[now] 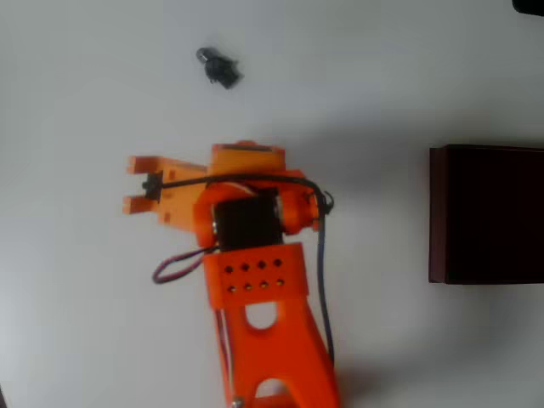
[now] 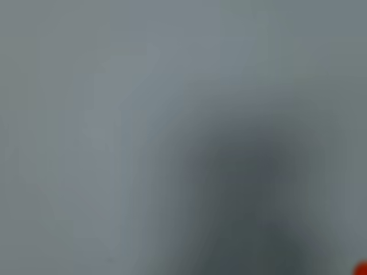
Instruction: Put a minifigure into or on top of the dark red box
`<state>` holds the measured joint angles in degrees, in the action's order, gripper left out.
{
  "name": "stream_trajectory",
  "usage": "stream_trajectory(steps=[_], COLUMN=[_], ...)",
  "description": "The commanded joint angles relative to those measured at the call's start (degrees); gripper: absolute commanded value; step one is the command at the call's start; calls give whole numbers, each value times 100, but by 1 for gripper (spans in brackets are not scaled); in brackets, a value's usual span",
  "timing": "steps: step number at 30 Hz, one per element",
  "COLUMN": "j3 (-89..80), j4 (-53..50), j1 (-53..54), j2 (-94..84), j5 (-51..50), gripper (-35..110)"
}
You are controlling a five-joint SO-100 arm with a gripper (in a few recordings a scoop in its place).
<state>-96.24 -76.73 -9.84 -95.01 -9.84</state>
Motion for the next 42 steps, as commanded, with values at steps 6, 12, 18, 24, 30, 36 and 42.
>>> stream_trajectory(steps=[6, 12, 18, 24, 30, 36, 42], j3=[624, 3577, 5581, 6917, 8016, 8719, 9809], j4=[325, -1582, -2171, -2575, -2795, -2804, -2812], j1=[-457, 9, 167, 167, -62, -193, -202], j2=[439, 2162, 3234, 4148, 5019, 5643, 6398], j5=[132, -1582, -2769, -3771, -4746, -5115, -4896], gripper=[17, 18, 18, 18, 19, 20, 20])
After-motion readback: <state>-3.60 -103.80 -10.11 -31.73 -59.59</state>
